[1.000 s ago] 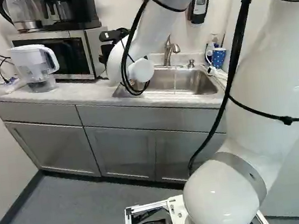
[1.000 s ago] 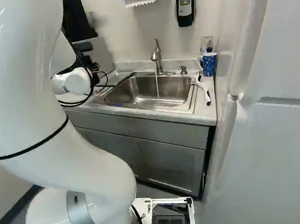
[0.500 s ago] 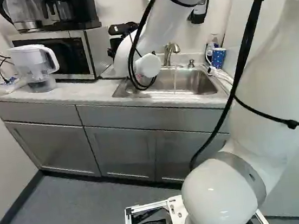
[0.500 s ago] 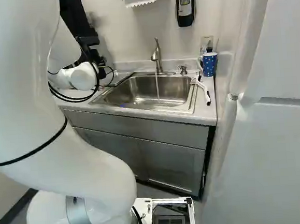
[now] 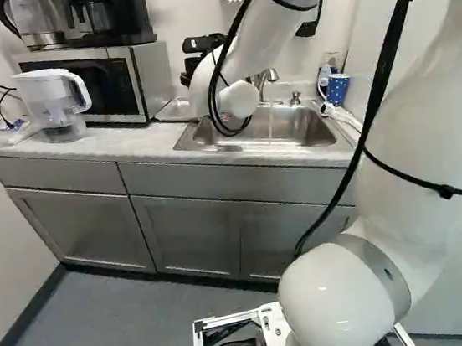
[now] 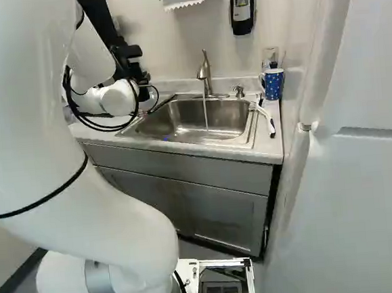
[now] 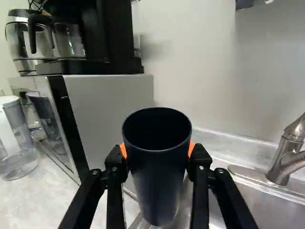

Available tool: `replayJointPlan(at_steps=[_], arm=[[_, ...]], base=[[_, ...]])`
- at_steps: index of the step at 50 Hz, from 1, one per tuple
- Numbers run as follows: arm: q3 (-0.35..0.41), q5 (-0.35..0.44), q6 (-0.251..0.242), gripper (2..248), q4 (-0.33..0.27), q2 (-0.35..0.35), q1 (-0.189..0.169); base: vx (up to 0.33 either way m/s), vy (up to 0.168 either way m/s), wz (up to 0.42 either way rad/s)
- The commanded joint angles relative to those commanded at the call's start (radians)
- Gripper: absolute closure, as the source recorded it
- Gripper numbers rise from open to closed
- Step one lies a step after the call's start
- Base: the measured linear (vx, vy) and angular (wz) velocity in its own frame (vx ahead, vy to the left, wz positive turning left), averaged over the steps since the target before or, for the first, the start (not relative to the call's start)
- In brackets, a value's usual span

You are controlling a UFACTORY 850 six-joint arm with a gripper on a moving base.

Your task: Rinse the cup and place it in the tray

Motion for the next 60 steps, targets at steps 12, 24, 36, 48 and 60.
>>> replayJointPlan(at_steps=[12,24,36,48,60], arm=[[-0.002,0.000,0.000,124,0.000,-0.002,-0.037],[-0.007,0.000,0.000,124,0.000,-0.007,-0.074],[-0.009,0.000,0.000,124,0.000,-0.015,-0.111],[0.006,0.000,0.000,124,0.000,-0.022,-0.147],[0.023,0.000,0.000,124,0.000,-0.033,-0.183]], base=[[0.000,0.000,0.000],[0.000,0.000,0.000],[0.000,0.000,0.000],[0.000,0.000,0.000],[0.000,0.000,0.000]])
